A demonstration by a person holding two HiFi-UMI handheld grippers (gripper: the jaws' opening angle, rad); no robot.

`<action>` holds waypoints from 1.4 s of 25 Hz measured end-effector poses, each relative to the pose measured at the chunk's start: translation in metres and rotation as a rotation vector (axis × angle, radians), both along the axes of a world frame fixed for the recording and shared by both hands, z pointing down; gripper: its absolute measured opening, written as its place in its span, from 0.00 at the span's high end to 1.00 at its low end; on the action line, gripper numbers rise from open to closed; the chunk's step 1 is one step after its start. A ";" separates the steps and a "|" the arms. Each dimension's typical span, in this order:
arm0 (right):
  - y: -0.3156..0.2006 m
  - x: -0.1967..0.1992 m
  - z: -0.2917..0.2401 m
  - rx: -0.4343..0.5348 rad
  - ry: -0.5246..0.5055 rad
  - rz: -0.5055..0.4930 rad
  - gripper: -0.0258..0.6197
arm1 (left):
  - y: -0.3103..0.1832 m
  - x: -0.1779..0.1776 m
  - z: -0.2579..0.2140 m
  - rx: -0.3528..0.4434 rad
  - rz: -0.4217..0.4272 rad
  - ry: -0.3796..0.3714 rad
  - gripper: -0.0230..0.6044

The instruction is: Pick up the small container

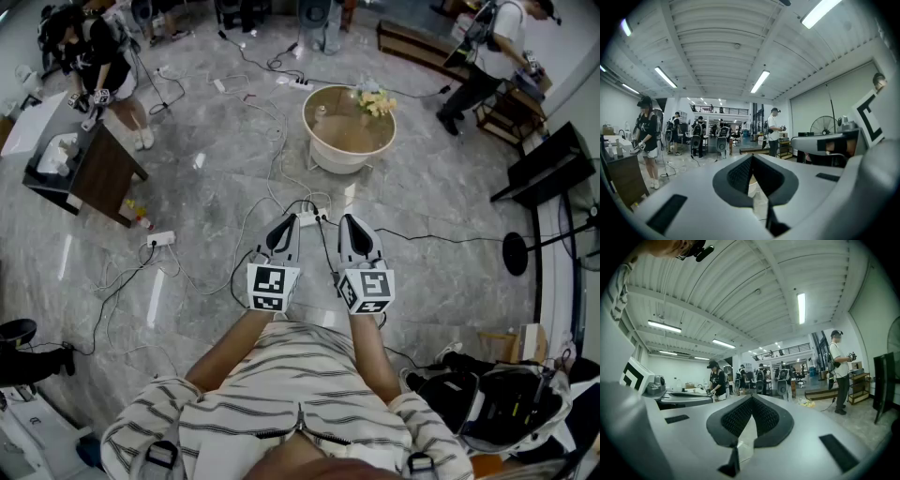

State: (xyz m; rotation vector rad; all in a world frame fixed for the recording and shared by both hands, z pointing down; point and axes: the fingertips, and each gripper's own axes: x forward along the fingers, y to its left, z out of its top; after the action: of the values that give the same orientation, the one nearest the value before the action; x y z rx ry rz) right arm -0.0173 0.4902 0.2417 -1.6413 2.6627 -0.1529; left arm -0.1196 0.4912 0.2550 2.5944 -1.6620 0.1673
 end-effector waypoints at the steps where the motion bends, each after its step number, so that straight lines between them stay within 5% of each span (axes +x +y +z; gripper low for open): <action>1: 0.000 -0.002 -0.001 0.002 -0.005 0.006 0.97 | -0.001 -0.003 0.000 0.002 0.004 0.002 0.98; 16: -0.051 -0.009 0.021 0.004 0.014 0.023 0.97 | -0.050 -0.009 0.025 -0.018 0.038 0.015 0.98; 22: -0.146 0.001 0.032 0.020 -0.004 0.019 0.97 | -0.136 0.002 0.034 -0.008 0.034 -0.004 0.98; 30: -0.292 0.026 0.004 0.052 0.000 0.002 0.97 | -0.285 0.027 0.004 0.024 0.010 0.059 0.98; 35: -0.367 0.047 0.006 0.032 -0.014 -0.027 0.97 | -0.359 0.054 0.009 0.017 -0.003 0.013 0.98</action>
State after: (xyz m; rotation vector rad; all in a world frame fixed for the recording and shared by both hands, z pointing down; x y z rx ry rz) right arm 0.0293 0.1229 0.2481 -1.5905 2.6633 -0.1211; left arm -0.0655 0.1318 0.2639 2.5991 -1.6705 0.1358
